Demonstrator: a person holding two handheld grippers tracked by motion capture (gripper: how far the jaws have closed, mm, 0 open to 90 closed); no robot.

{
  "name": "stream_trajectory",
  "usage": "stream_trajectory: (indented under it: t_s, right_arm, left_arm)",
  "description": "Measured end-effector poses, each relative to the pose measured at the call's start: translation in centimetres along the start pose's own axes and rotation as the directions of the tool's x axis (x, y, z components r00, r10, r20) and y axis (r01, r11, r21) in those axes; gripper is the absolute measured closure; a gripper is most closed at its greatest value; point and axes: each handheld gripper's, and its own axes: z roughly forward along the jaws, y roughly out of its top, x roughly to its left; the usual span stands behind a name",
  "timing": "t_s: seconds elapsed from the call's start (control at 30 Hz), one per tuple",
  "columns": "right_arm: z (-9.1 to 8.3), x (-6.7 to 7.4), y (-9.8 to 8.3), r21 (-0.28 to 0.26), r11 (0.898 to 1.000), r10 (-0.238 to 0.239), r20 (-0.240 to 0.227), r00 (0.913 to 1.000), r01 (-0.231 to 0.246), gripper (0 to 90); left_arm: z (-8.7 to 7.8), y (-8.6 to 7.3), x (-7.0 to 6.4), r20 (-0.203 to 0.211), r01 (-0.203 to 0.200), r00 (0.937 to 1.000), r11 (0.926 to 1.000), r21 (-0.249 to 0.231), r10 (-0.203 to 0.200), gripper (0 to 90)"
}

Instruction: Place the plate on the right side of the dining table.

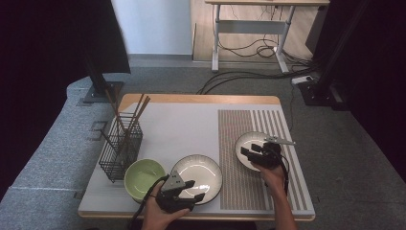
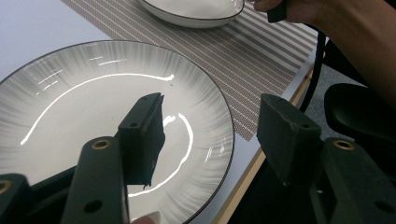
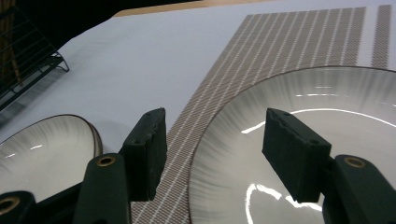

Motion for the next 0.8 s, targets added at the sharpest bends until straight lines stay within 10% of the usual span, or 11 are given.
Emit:
stream_trajectory:
  t_s: [0.8]
  right_arm:
    - [1.9,3.7,0.0,0.035,0.998,-0.047,-0.099,0.994,0.051,38.9]
  left_arm:
    - [-2.5,0.6,0.7,-0.023,0.005,0.9997,0.9982,-0.059,-0.006,40.8]
